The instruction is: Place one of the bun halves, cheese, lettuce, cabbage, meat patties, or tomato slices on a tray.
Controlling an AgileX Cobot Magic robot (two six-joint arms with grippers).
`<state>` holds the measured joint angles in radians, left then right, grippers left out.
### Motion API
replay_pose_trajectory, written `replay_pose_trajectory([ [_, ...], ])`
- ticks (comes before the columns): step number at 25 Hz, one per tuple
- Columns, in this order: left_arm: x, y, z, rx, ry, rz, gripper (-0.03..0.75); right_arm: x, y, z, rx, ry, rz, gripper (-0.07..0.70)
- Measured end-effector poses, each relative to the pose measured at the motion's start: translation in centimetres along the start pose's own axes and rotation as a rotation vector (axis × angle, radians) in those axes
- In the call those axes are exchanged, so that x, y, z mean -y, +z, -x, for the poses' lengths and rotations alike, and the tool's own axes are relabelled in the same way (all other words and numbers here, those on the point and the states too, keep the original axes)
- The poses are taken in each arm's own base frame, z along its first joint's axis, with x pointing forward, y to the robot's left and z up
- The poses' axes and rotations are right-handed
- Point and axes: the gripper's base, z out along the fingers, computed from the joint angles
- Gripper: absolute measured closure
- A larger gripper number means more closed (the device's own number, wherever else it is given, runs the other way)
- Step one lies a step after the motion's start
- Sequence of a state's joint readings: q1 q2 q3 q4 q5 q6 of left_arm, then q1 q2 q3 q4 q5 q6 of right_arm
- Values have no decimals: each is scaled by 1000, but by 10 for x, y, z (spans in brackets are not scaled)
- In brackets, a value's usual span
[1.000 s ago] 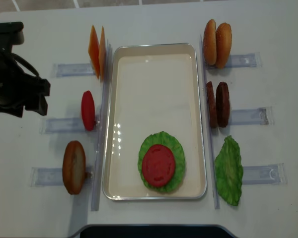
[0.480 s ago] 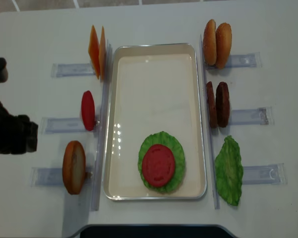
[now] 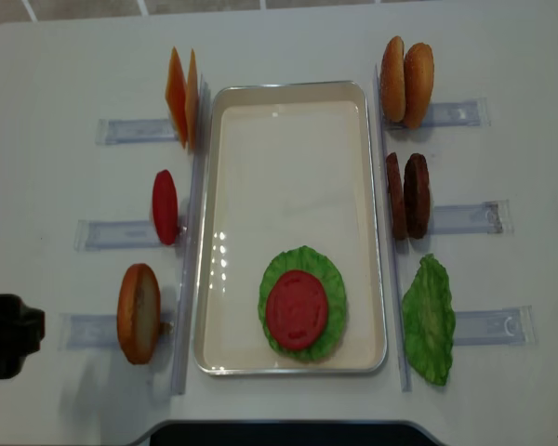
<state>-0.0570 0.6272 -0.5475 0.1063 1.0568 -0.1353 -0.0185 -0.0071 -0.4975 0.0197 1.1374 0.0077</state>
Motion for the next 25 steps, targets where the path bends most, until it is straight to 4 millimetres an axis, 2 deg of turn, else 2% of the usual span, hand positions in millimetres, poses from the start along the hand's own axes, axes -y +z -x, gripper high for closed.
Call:
replay_pose_trajectory([
  [8,-6,-19,-32,181,-11,2,244,0,0,0,0,0,0,153],
  [18,-11,-44,-60,414,-36,-17,244,0,0,0,0,0,0,160],
  [25,-12,-52,-74,510,-46,-24,244,0,0,0,0,0,0,160],
])
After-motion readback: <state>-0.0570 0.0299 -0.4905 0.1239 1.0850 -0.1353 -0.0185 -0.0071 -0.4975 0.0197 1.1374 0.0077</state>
